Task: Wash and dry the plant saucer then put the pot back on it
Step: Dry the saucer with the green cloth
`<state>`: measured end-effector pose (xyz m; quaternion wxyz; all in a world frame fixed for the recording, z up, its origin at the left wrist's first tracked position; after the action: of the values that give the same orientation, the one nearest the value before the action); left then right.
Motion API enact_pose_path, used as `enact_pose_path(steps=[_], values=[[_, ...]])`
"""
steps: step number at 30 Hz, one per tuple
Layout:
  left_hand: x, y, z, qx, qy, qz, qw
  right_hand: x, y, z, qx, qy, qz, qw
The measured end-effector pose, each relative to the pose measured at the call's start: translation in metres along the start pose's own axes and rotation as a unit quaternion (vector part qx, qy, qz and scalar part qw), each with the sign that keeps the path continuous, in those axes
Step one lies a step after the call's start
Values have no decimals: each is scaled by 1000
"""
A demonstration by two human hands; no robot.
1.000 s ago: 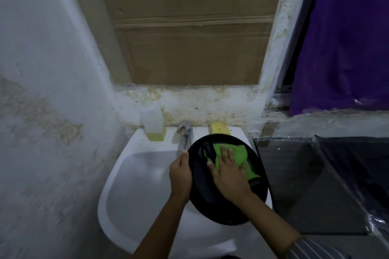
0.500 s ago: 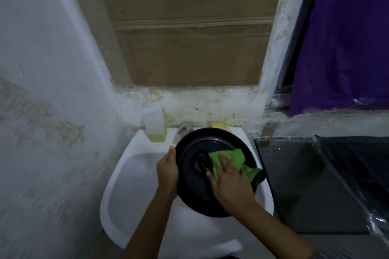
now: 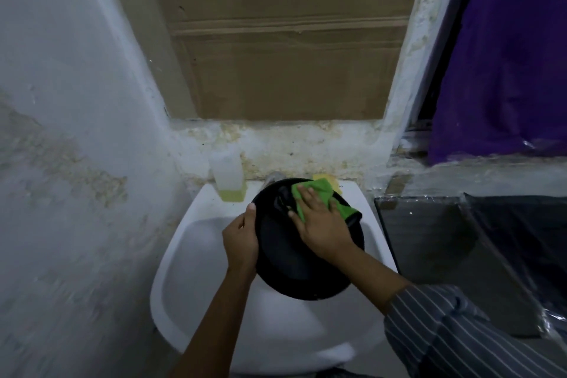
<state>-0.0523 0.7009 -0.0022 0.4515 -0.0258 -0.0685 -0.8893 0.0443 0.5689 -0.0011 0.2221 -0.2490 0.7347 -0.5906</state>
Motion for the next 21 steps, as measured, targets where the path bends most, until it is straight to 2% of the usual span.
enact_pose_path(steps=[3, 6, 8, 12, 17, 19, 21], values=[[-2, 1, 5, 7, 37, 5, 999, 27, 7, 10, 2, 77, -21, 997], [-4, 1, 5, 4, 54, 23, 998, 67, 13, 1, 31, 93, -48, 994], [-4, 2, 4, 1, 45, 34, 998, 89, 15, -16, 10, 60, -72, 996], [-4, -1, -8, 13, -26, 55, 998, 102, 5, -41, -41, -27, -100, 994], [2, -2, -9, 60, -69, 52, 994, 83, 2, -46, -188, -86, -145, 968], [0, -1, -4, 90, -80, 43, 992, 67, 7, -46, -164, -115, -128, 971], [-3, 2, 1, 94, -65, 19, 993, 48, 11, -45, -87, -131, -85, 984]])
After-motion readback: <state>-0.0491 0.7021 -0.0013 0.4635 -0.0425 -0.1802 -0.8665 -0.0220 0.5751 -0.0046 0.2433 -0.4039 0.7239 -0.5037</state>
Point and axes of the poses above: each hand's wrist, its own x-axis away from the middle knuckle, its own y-axis out of the palm, z = x × y, the point moved 4 cm from there along -x, towards the middle knuckle, and after that the axes turned 6 degrees about x, right-handed, at the moved point
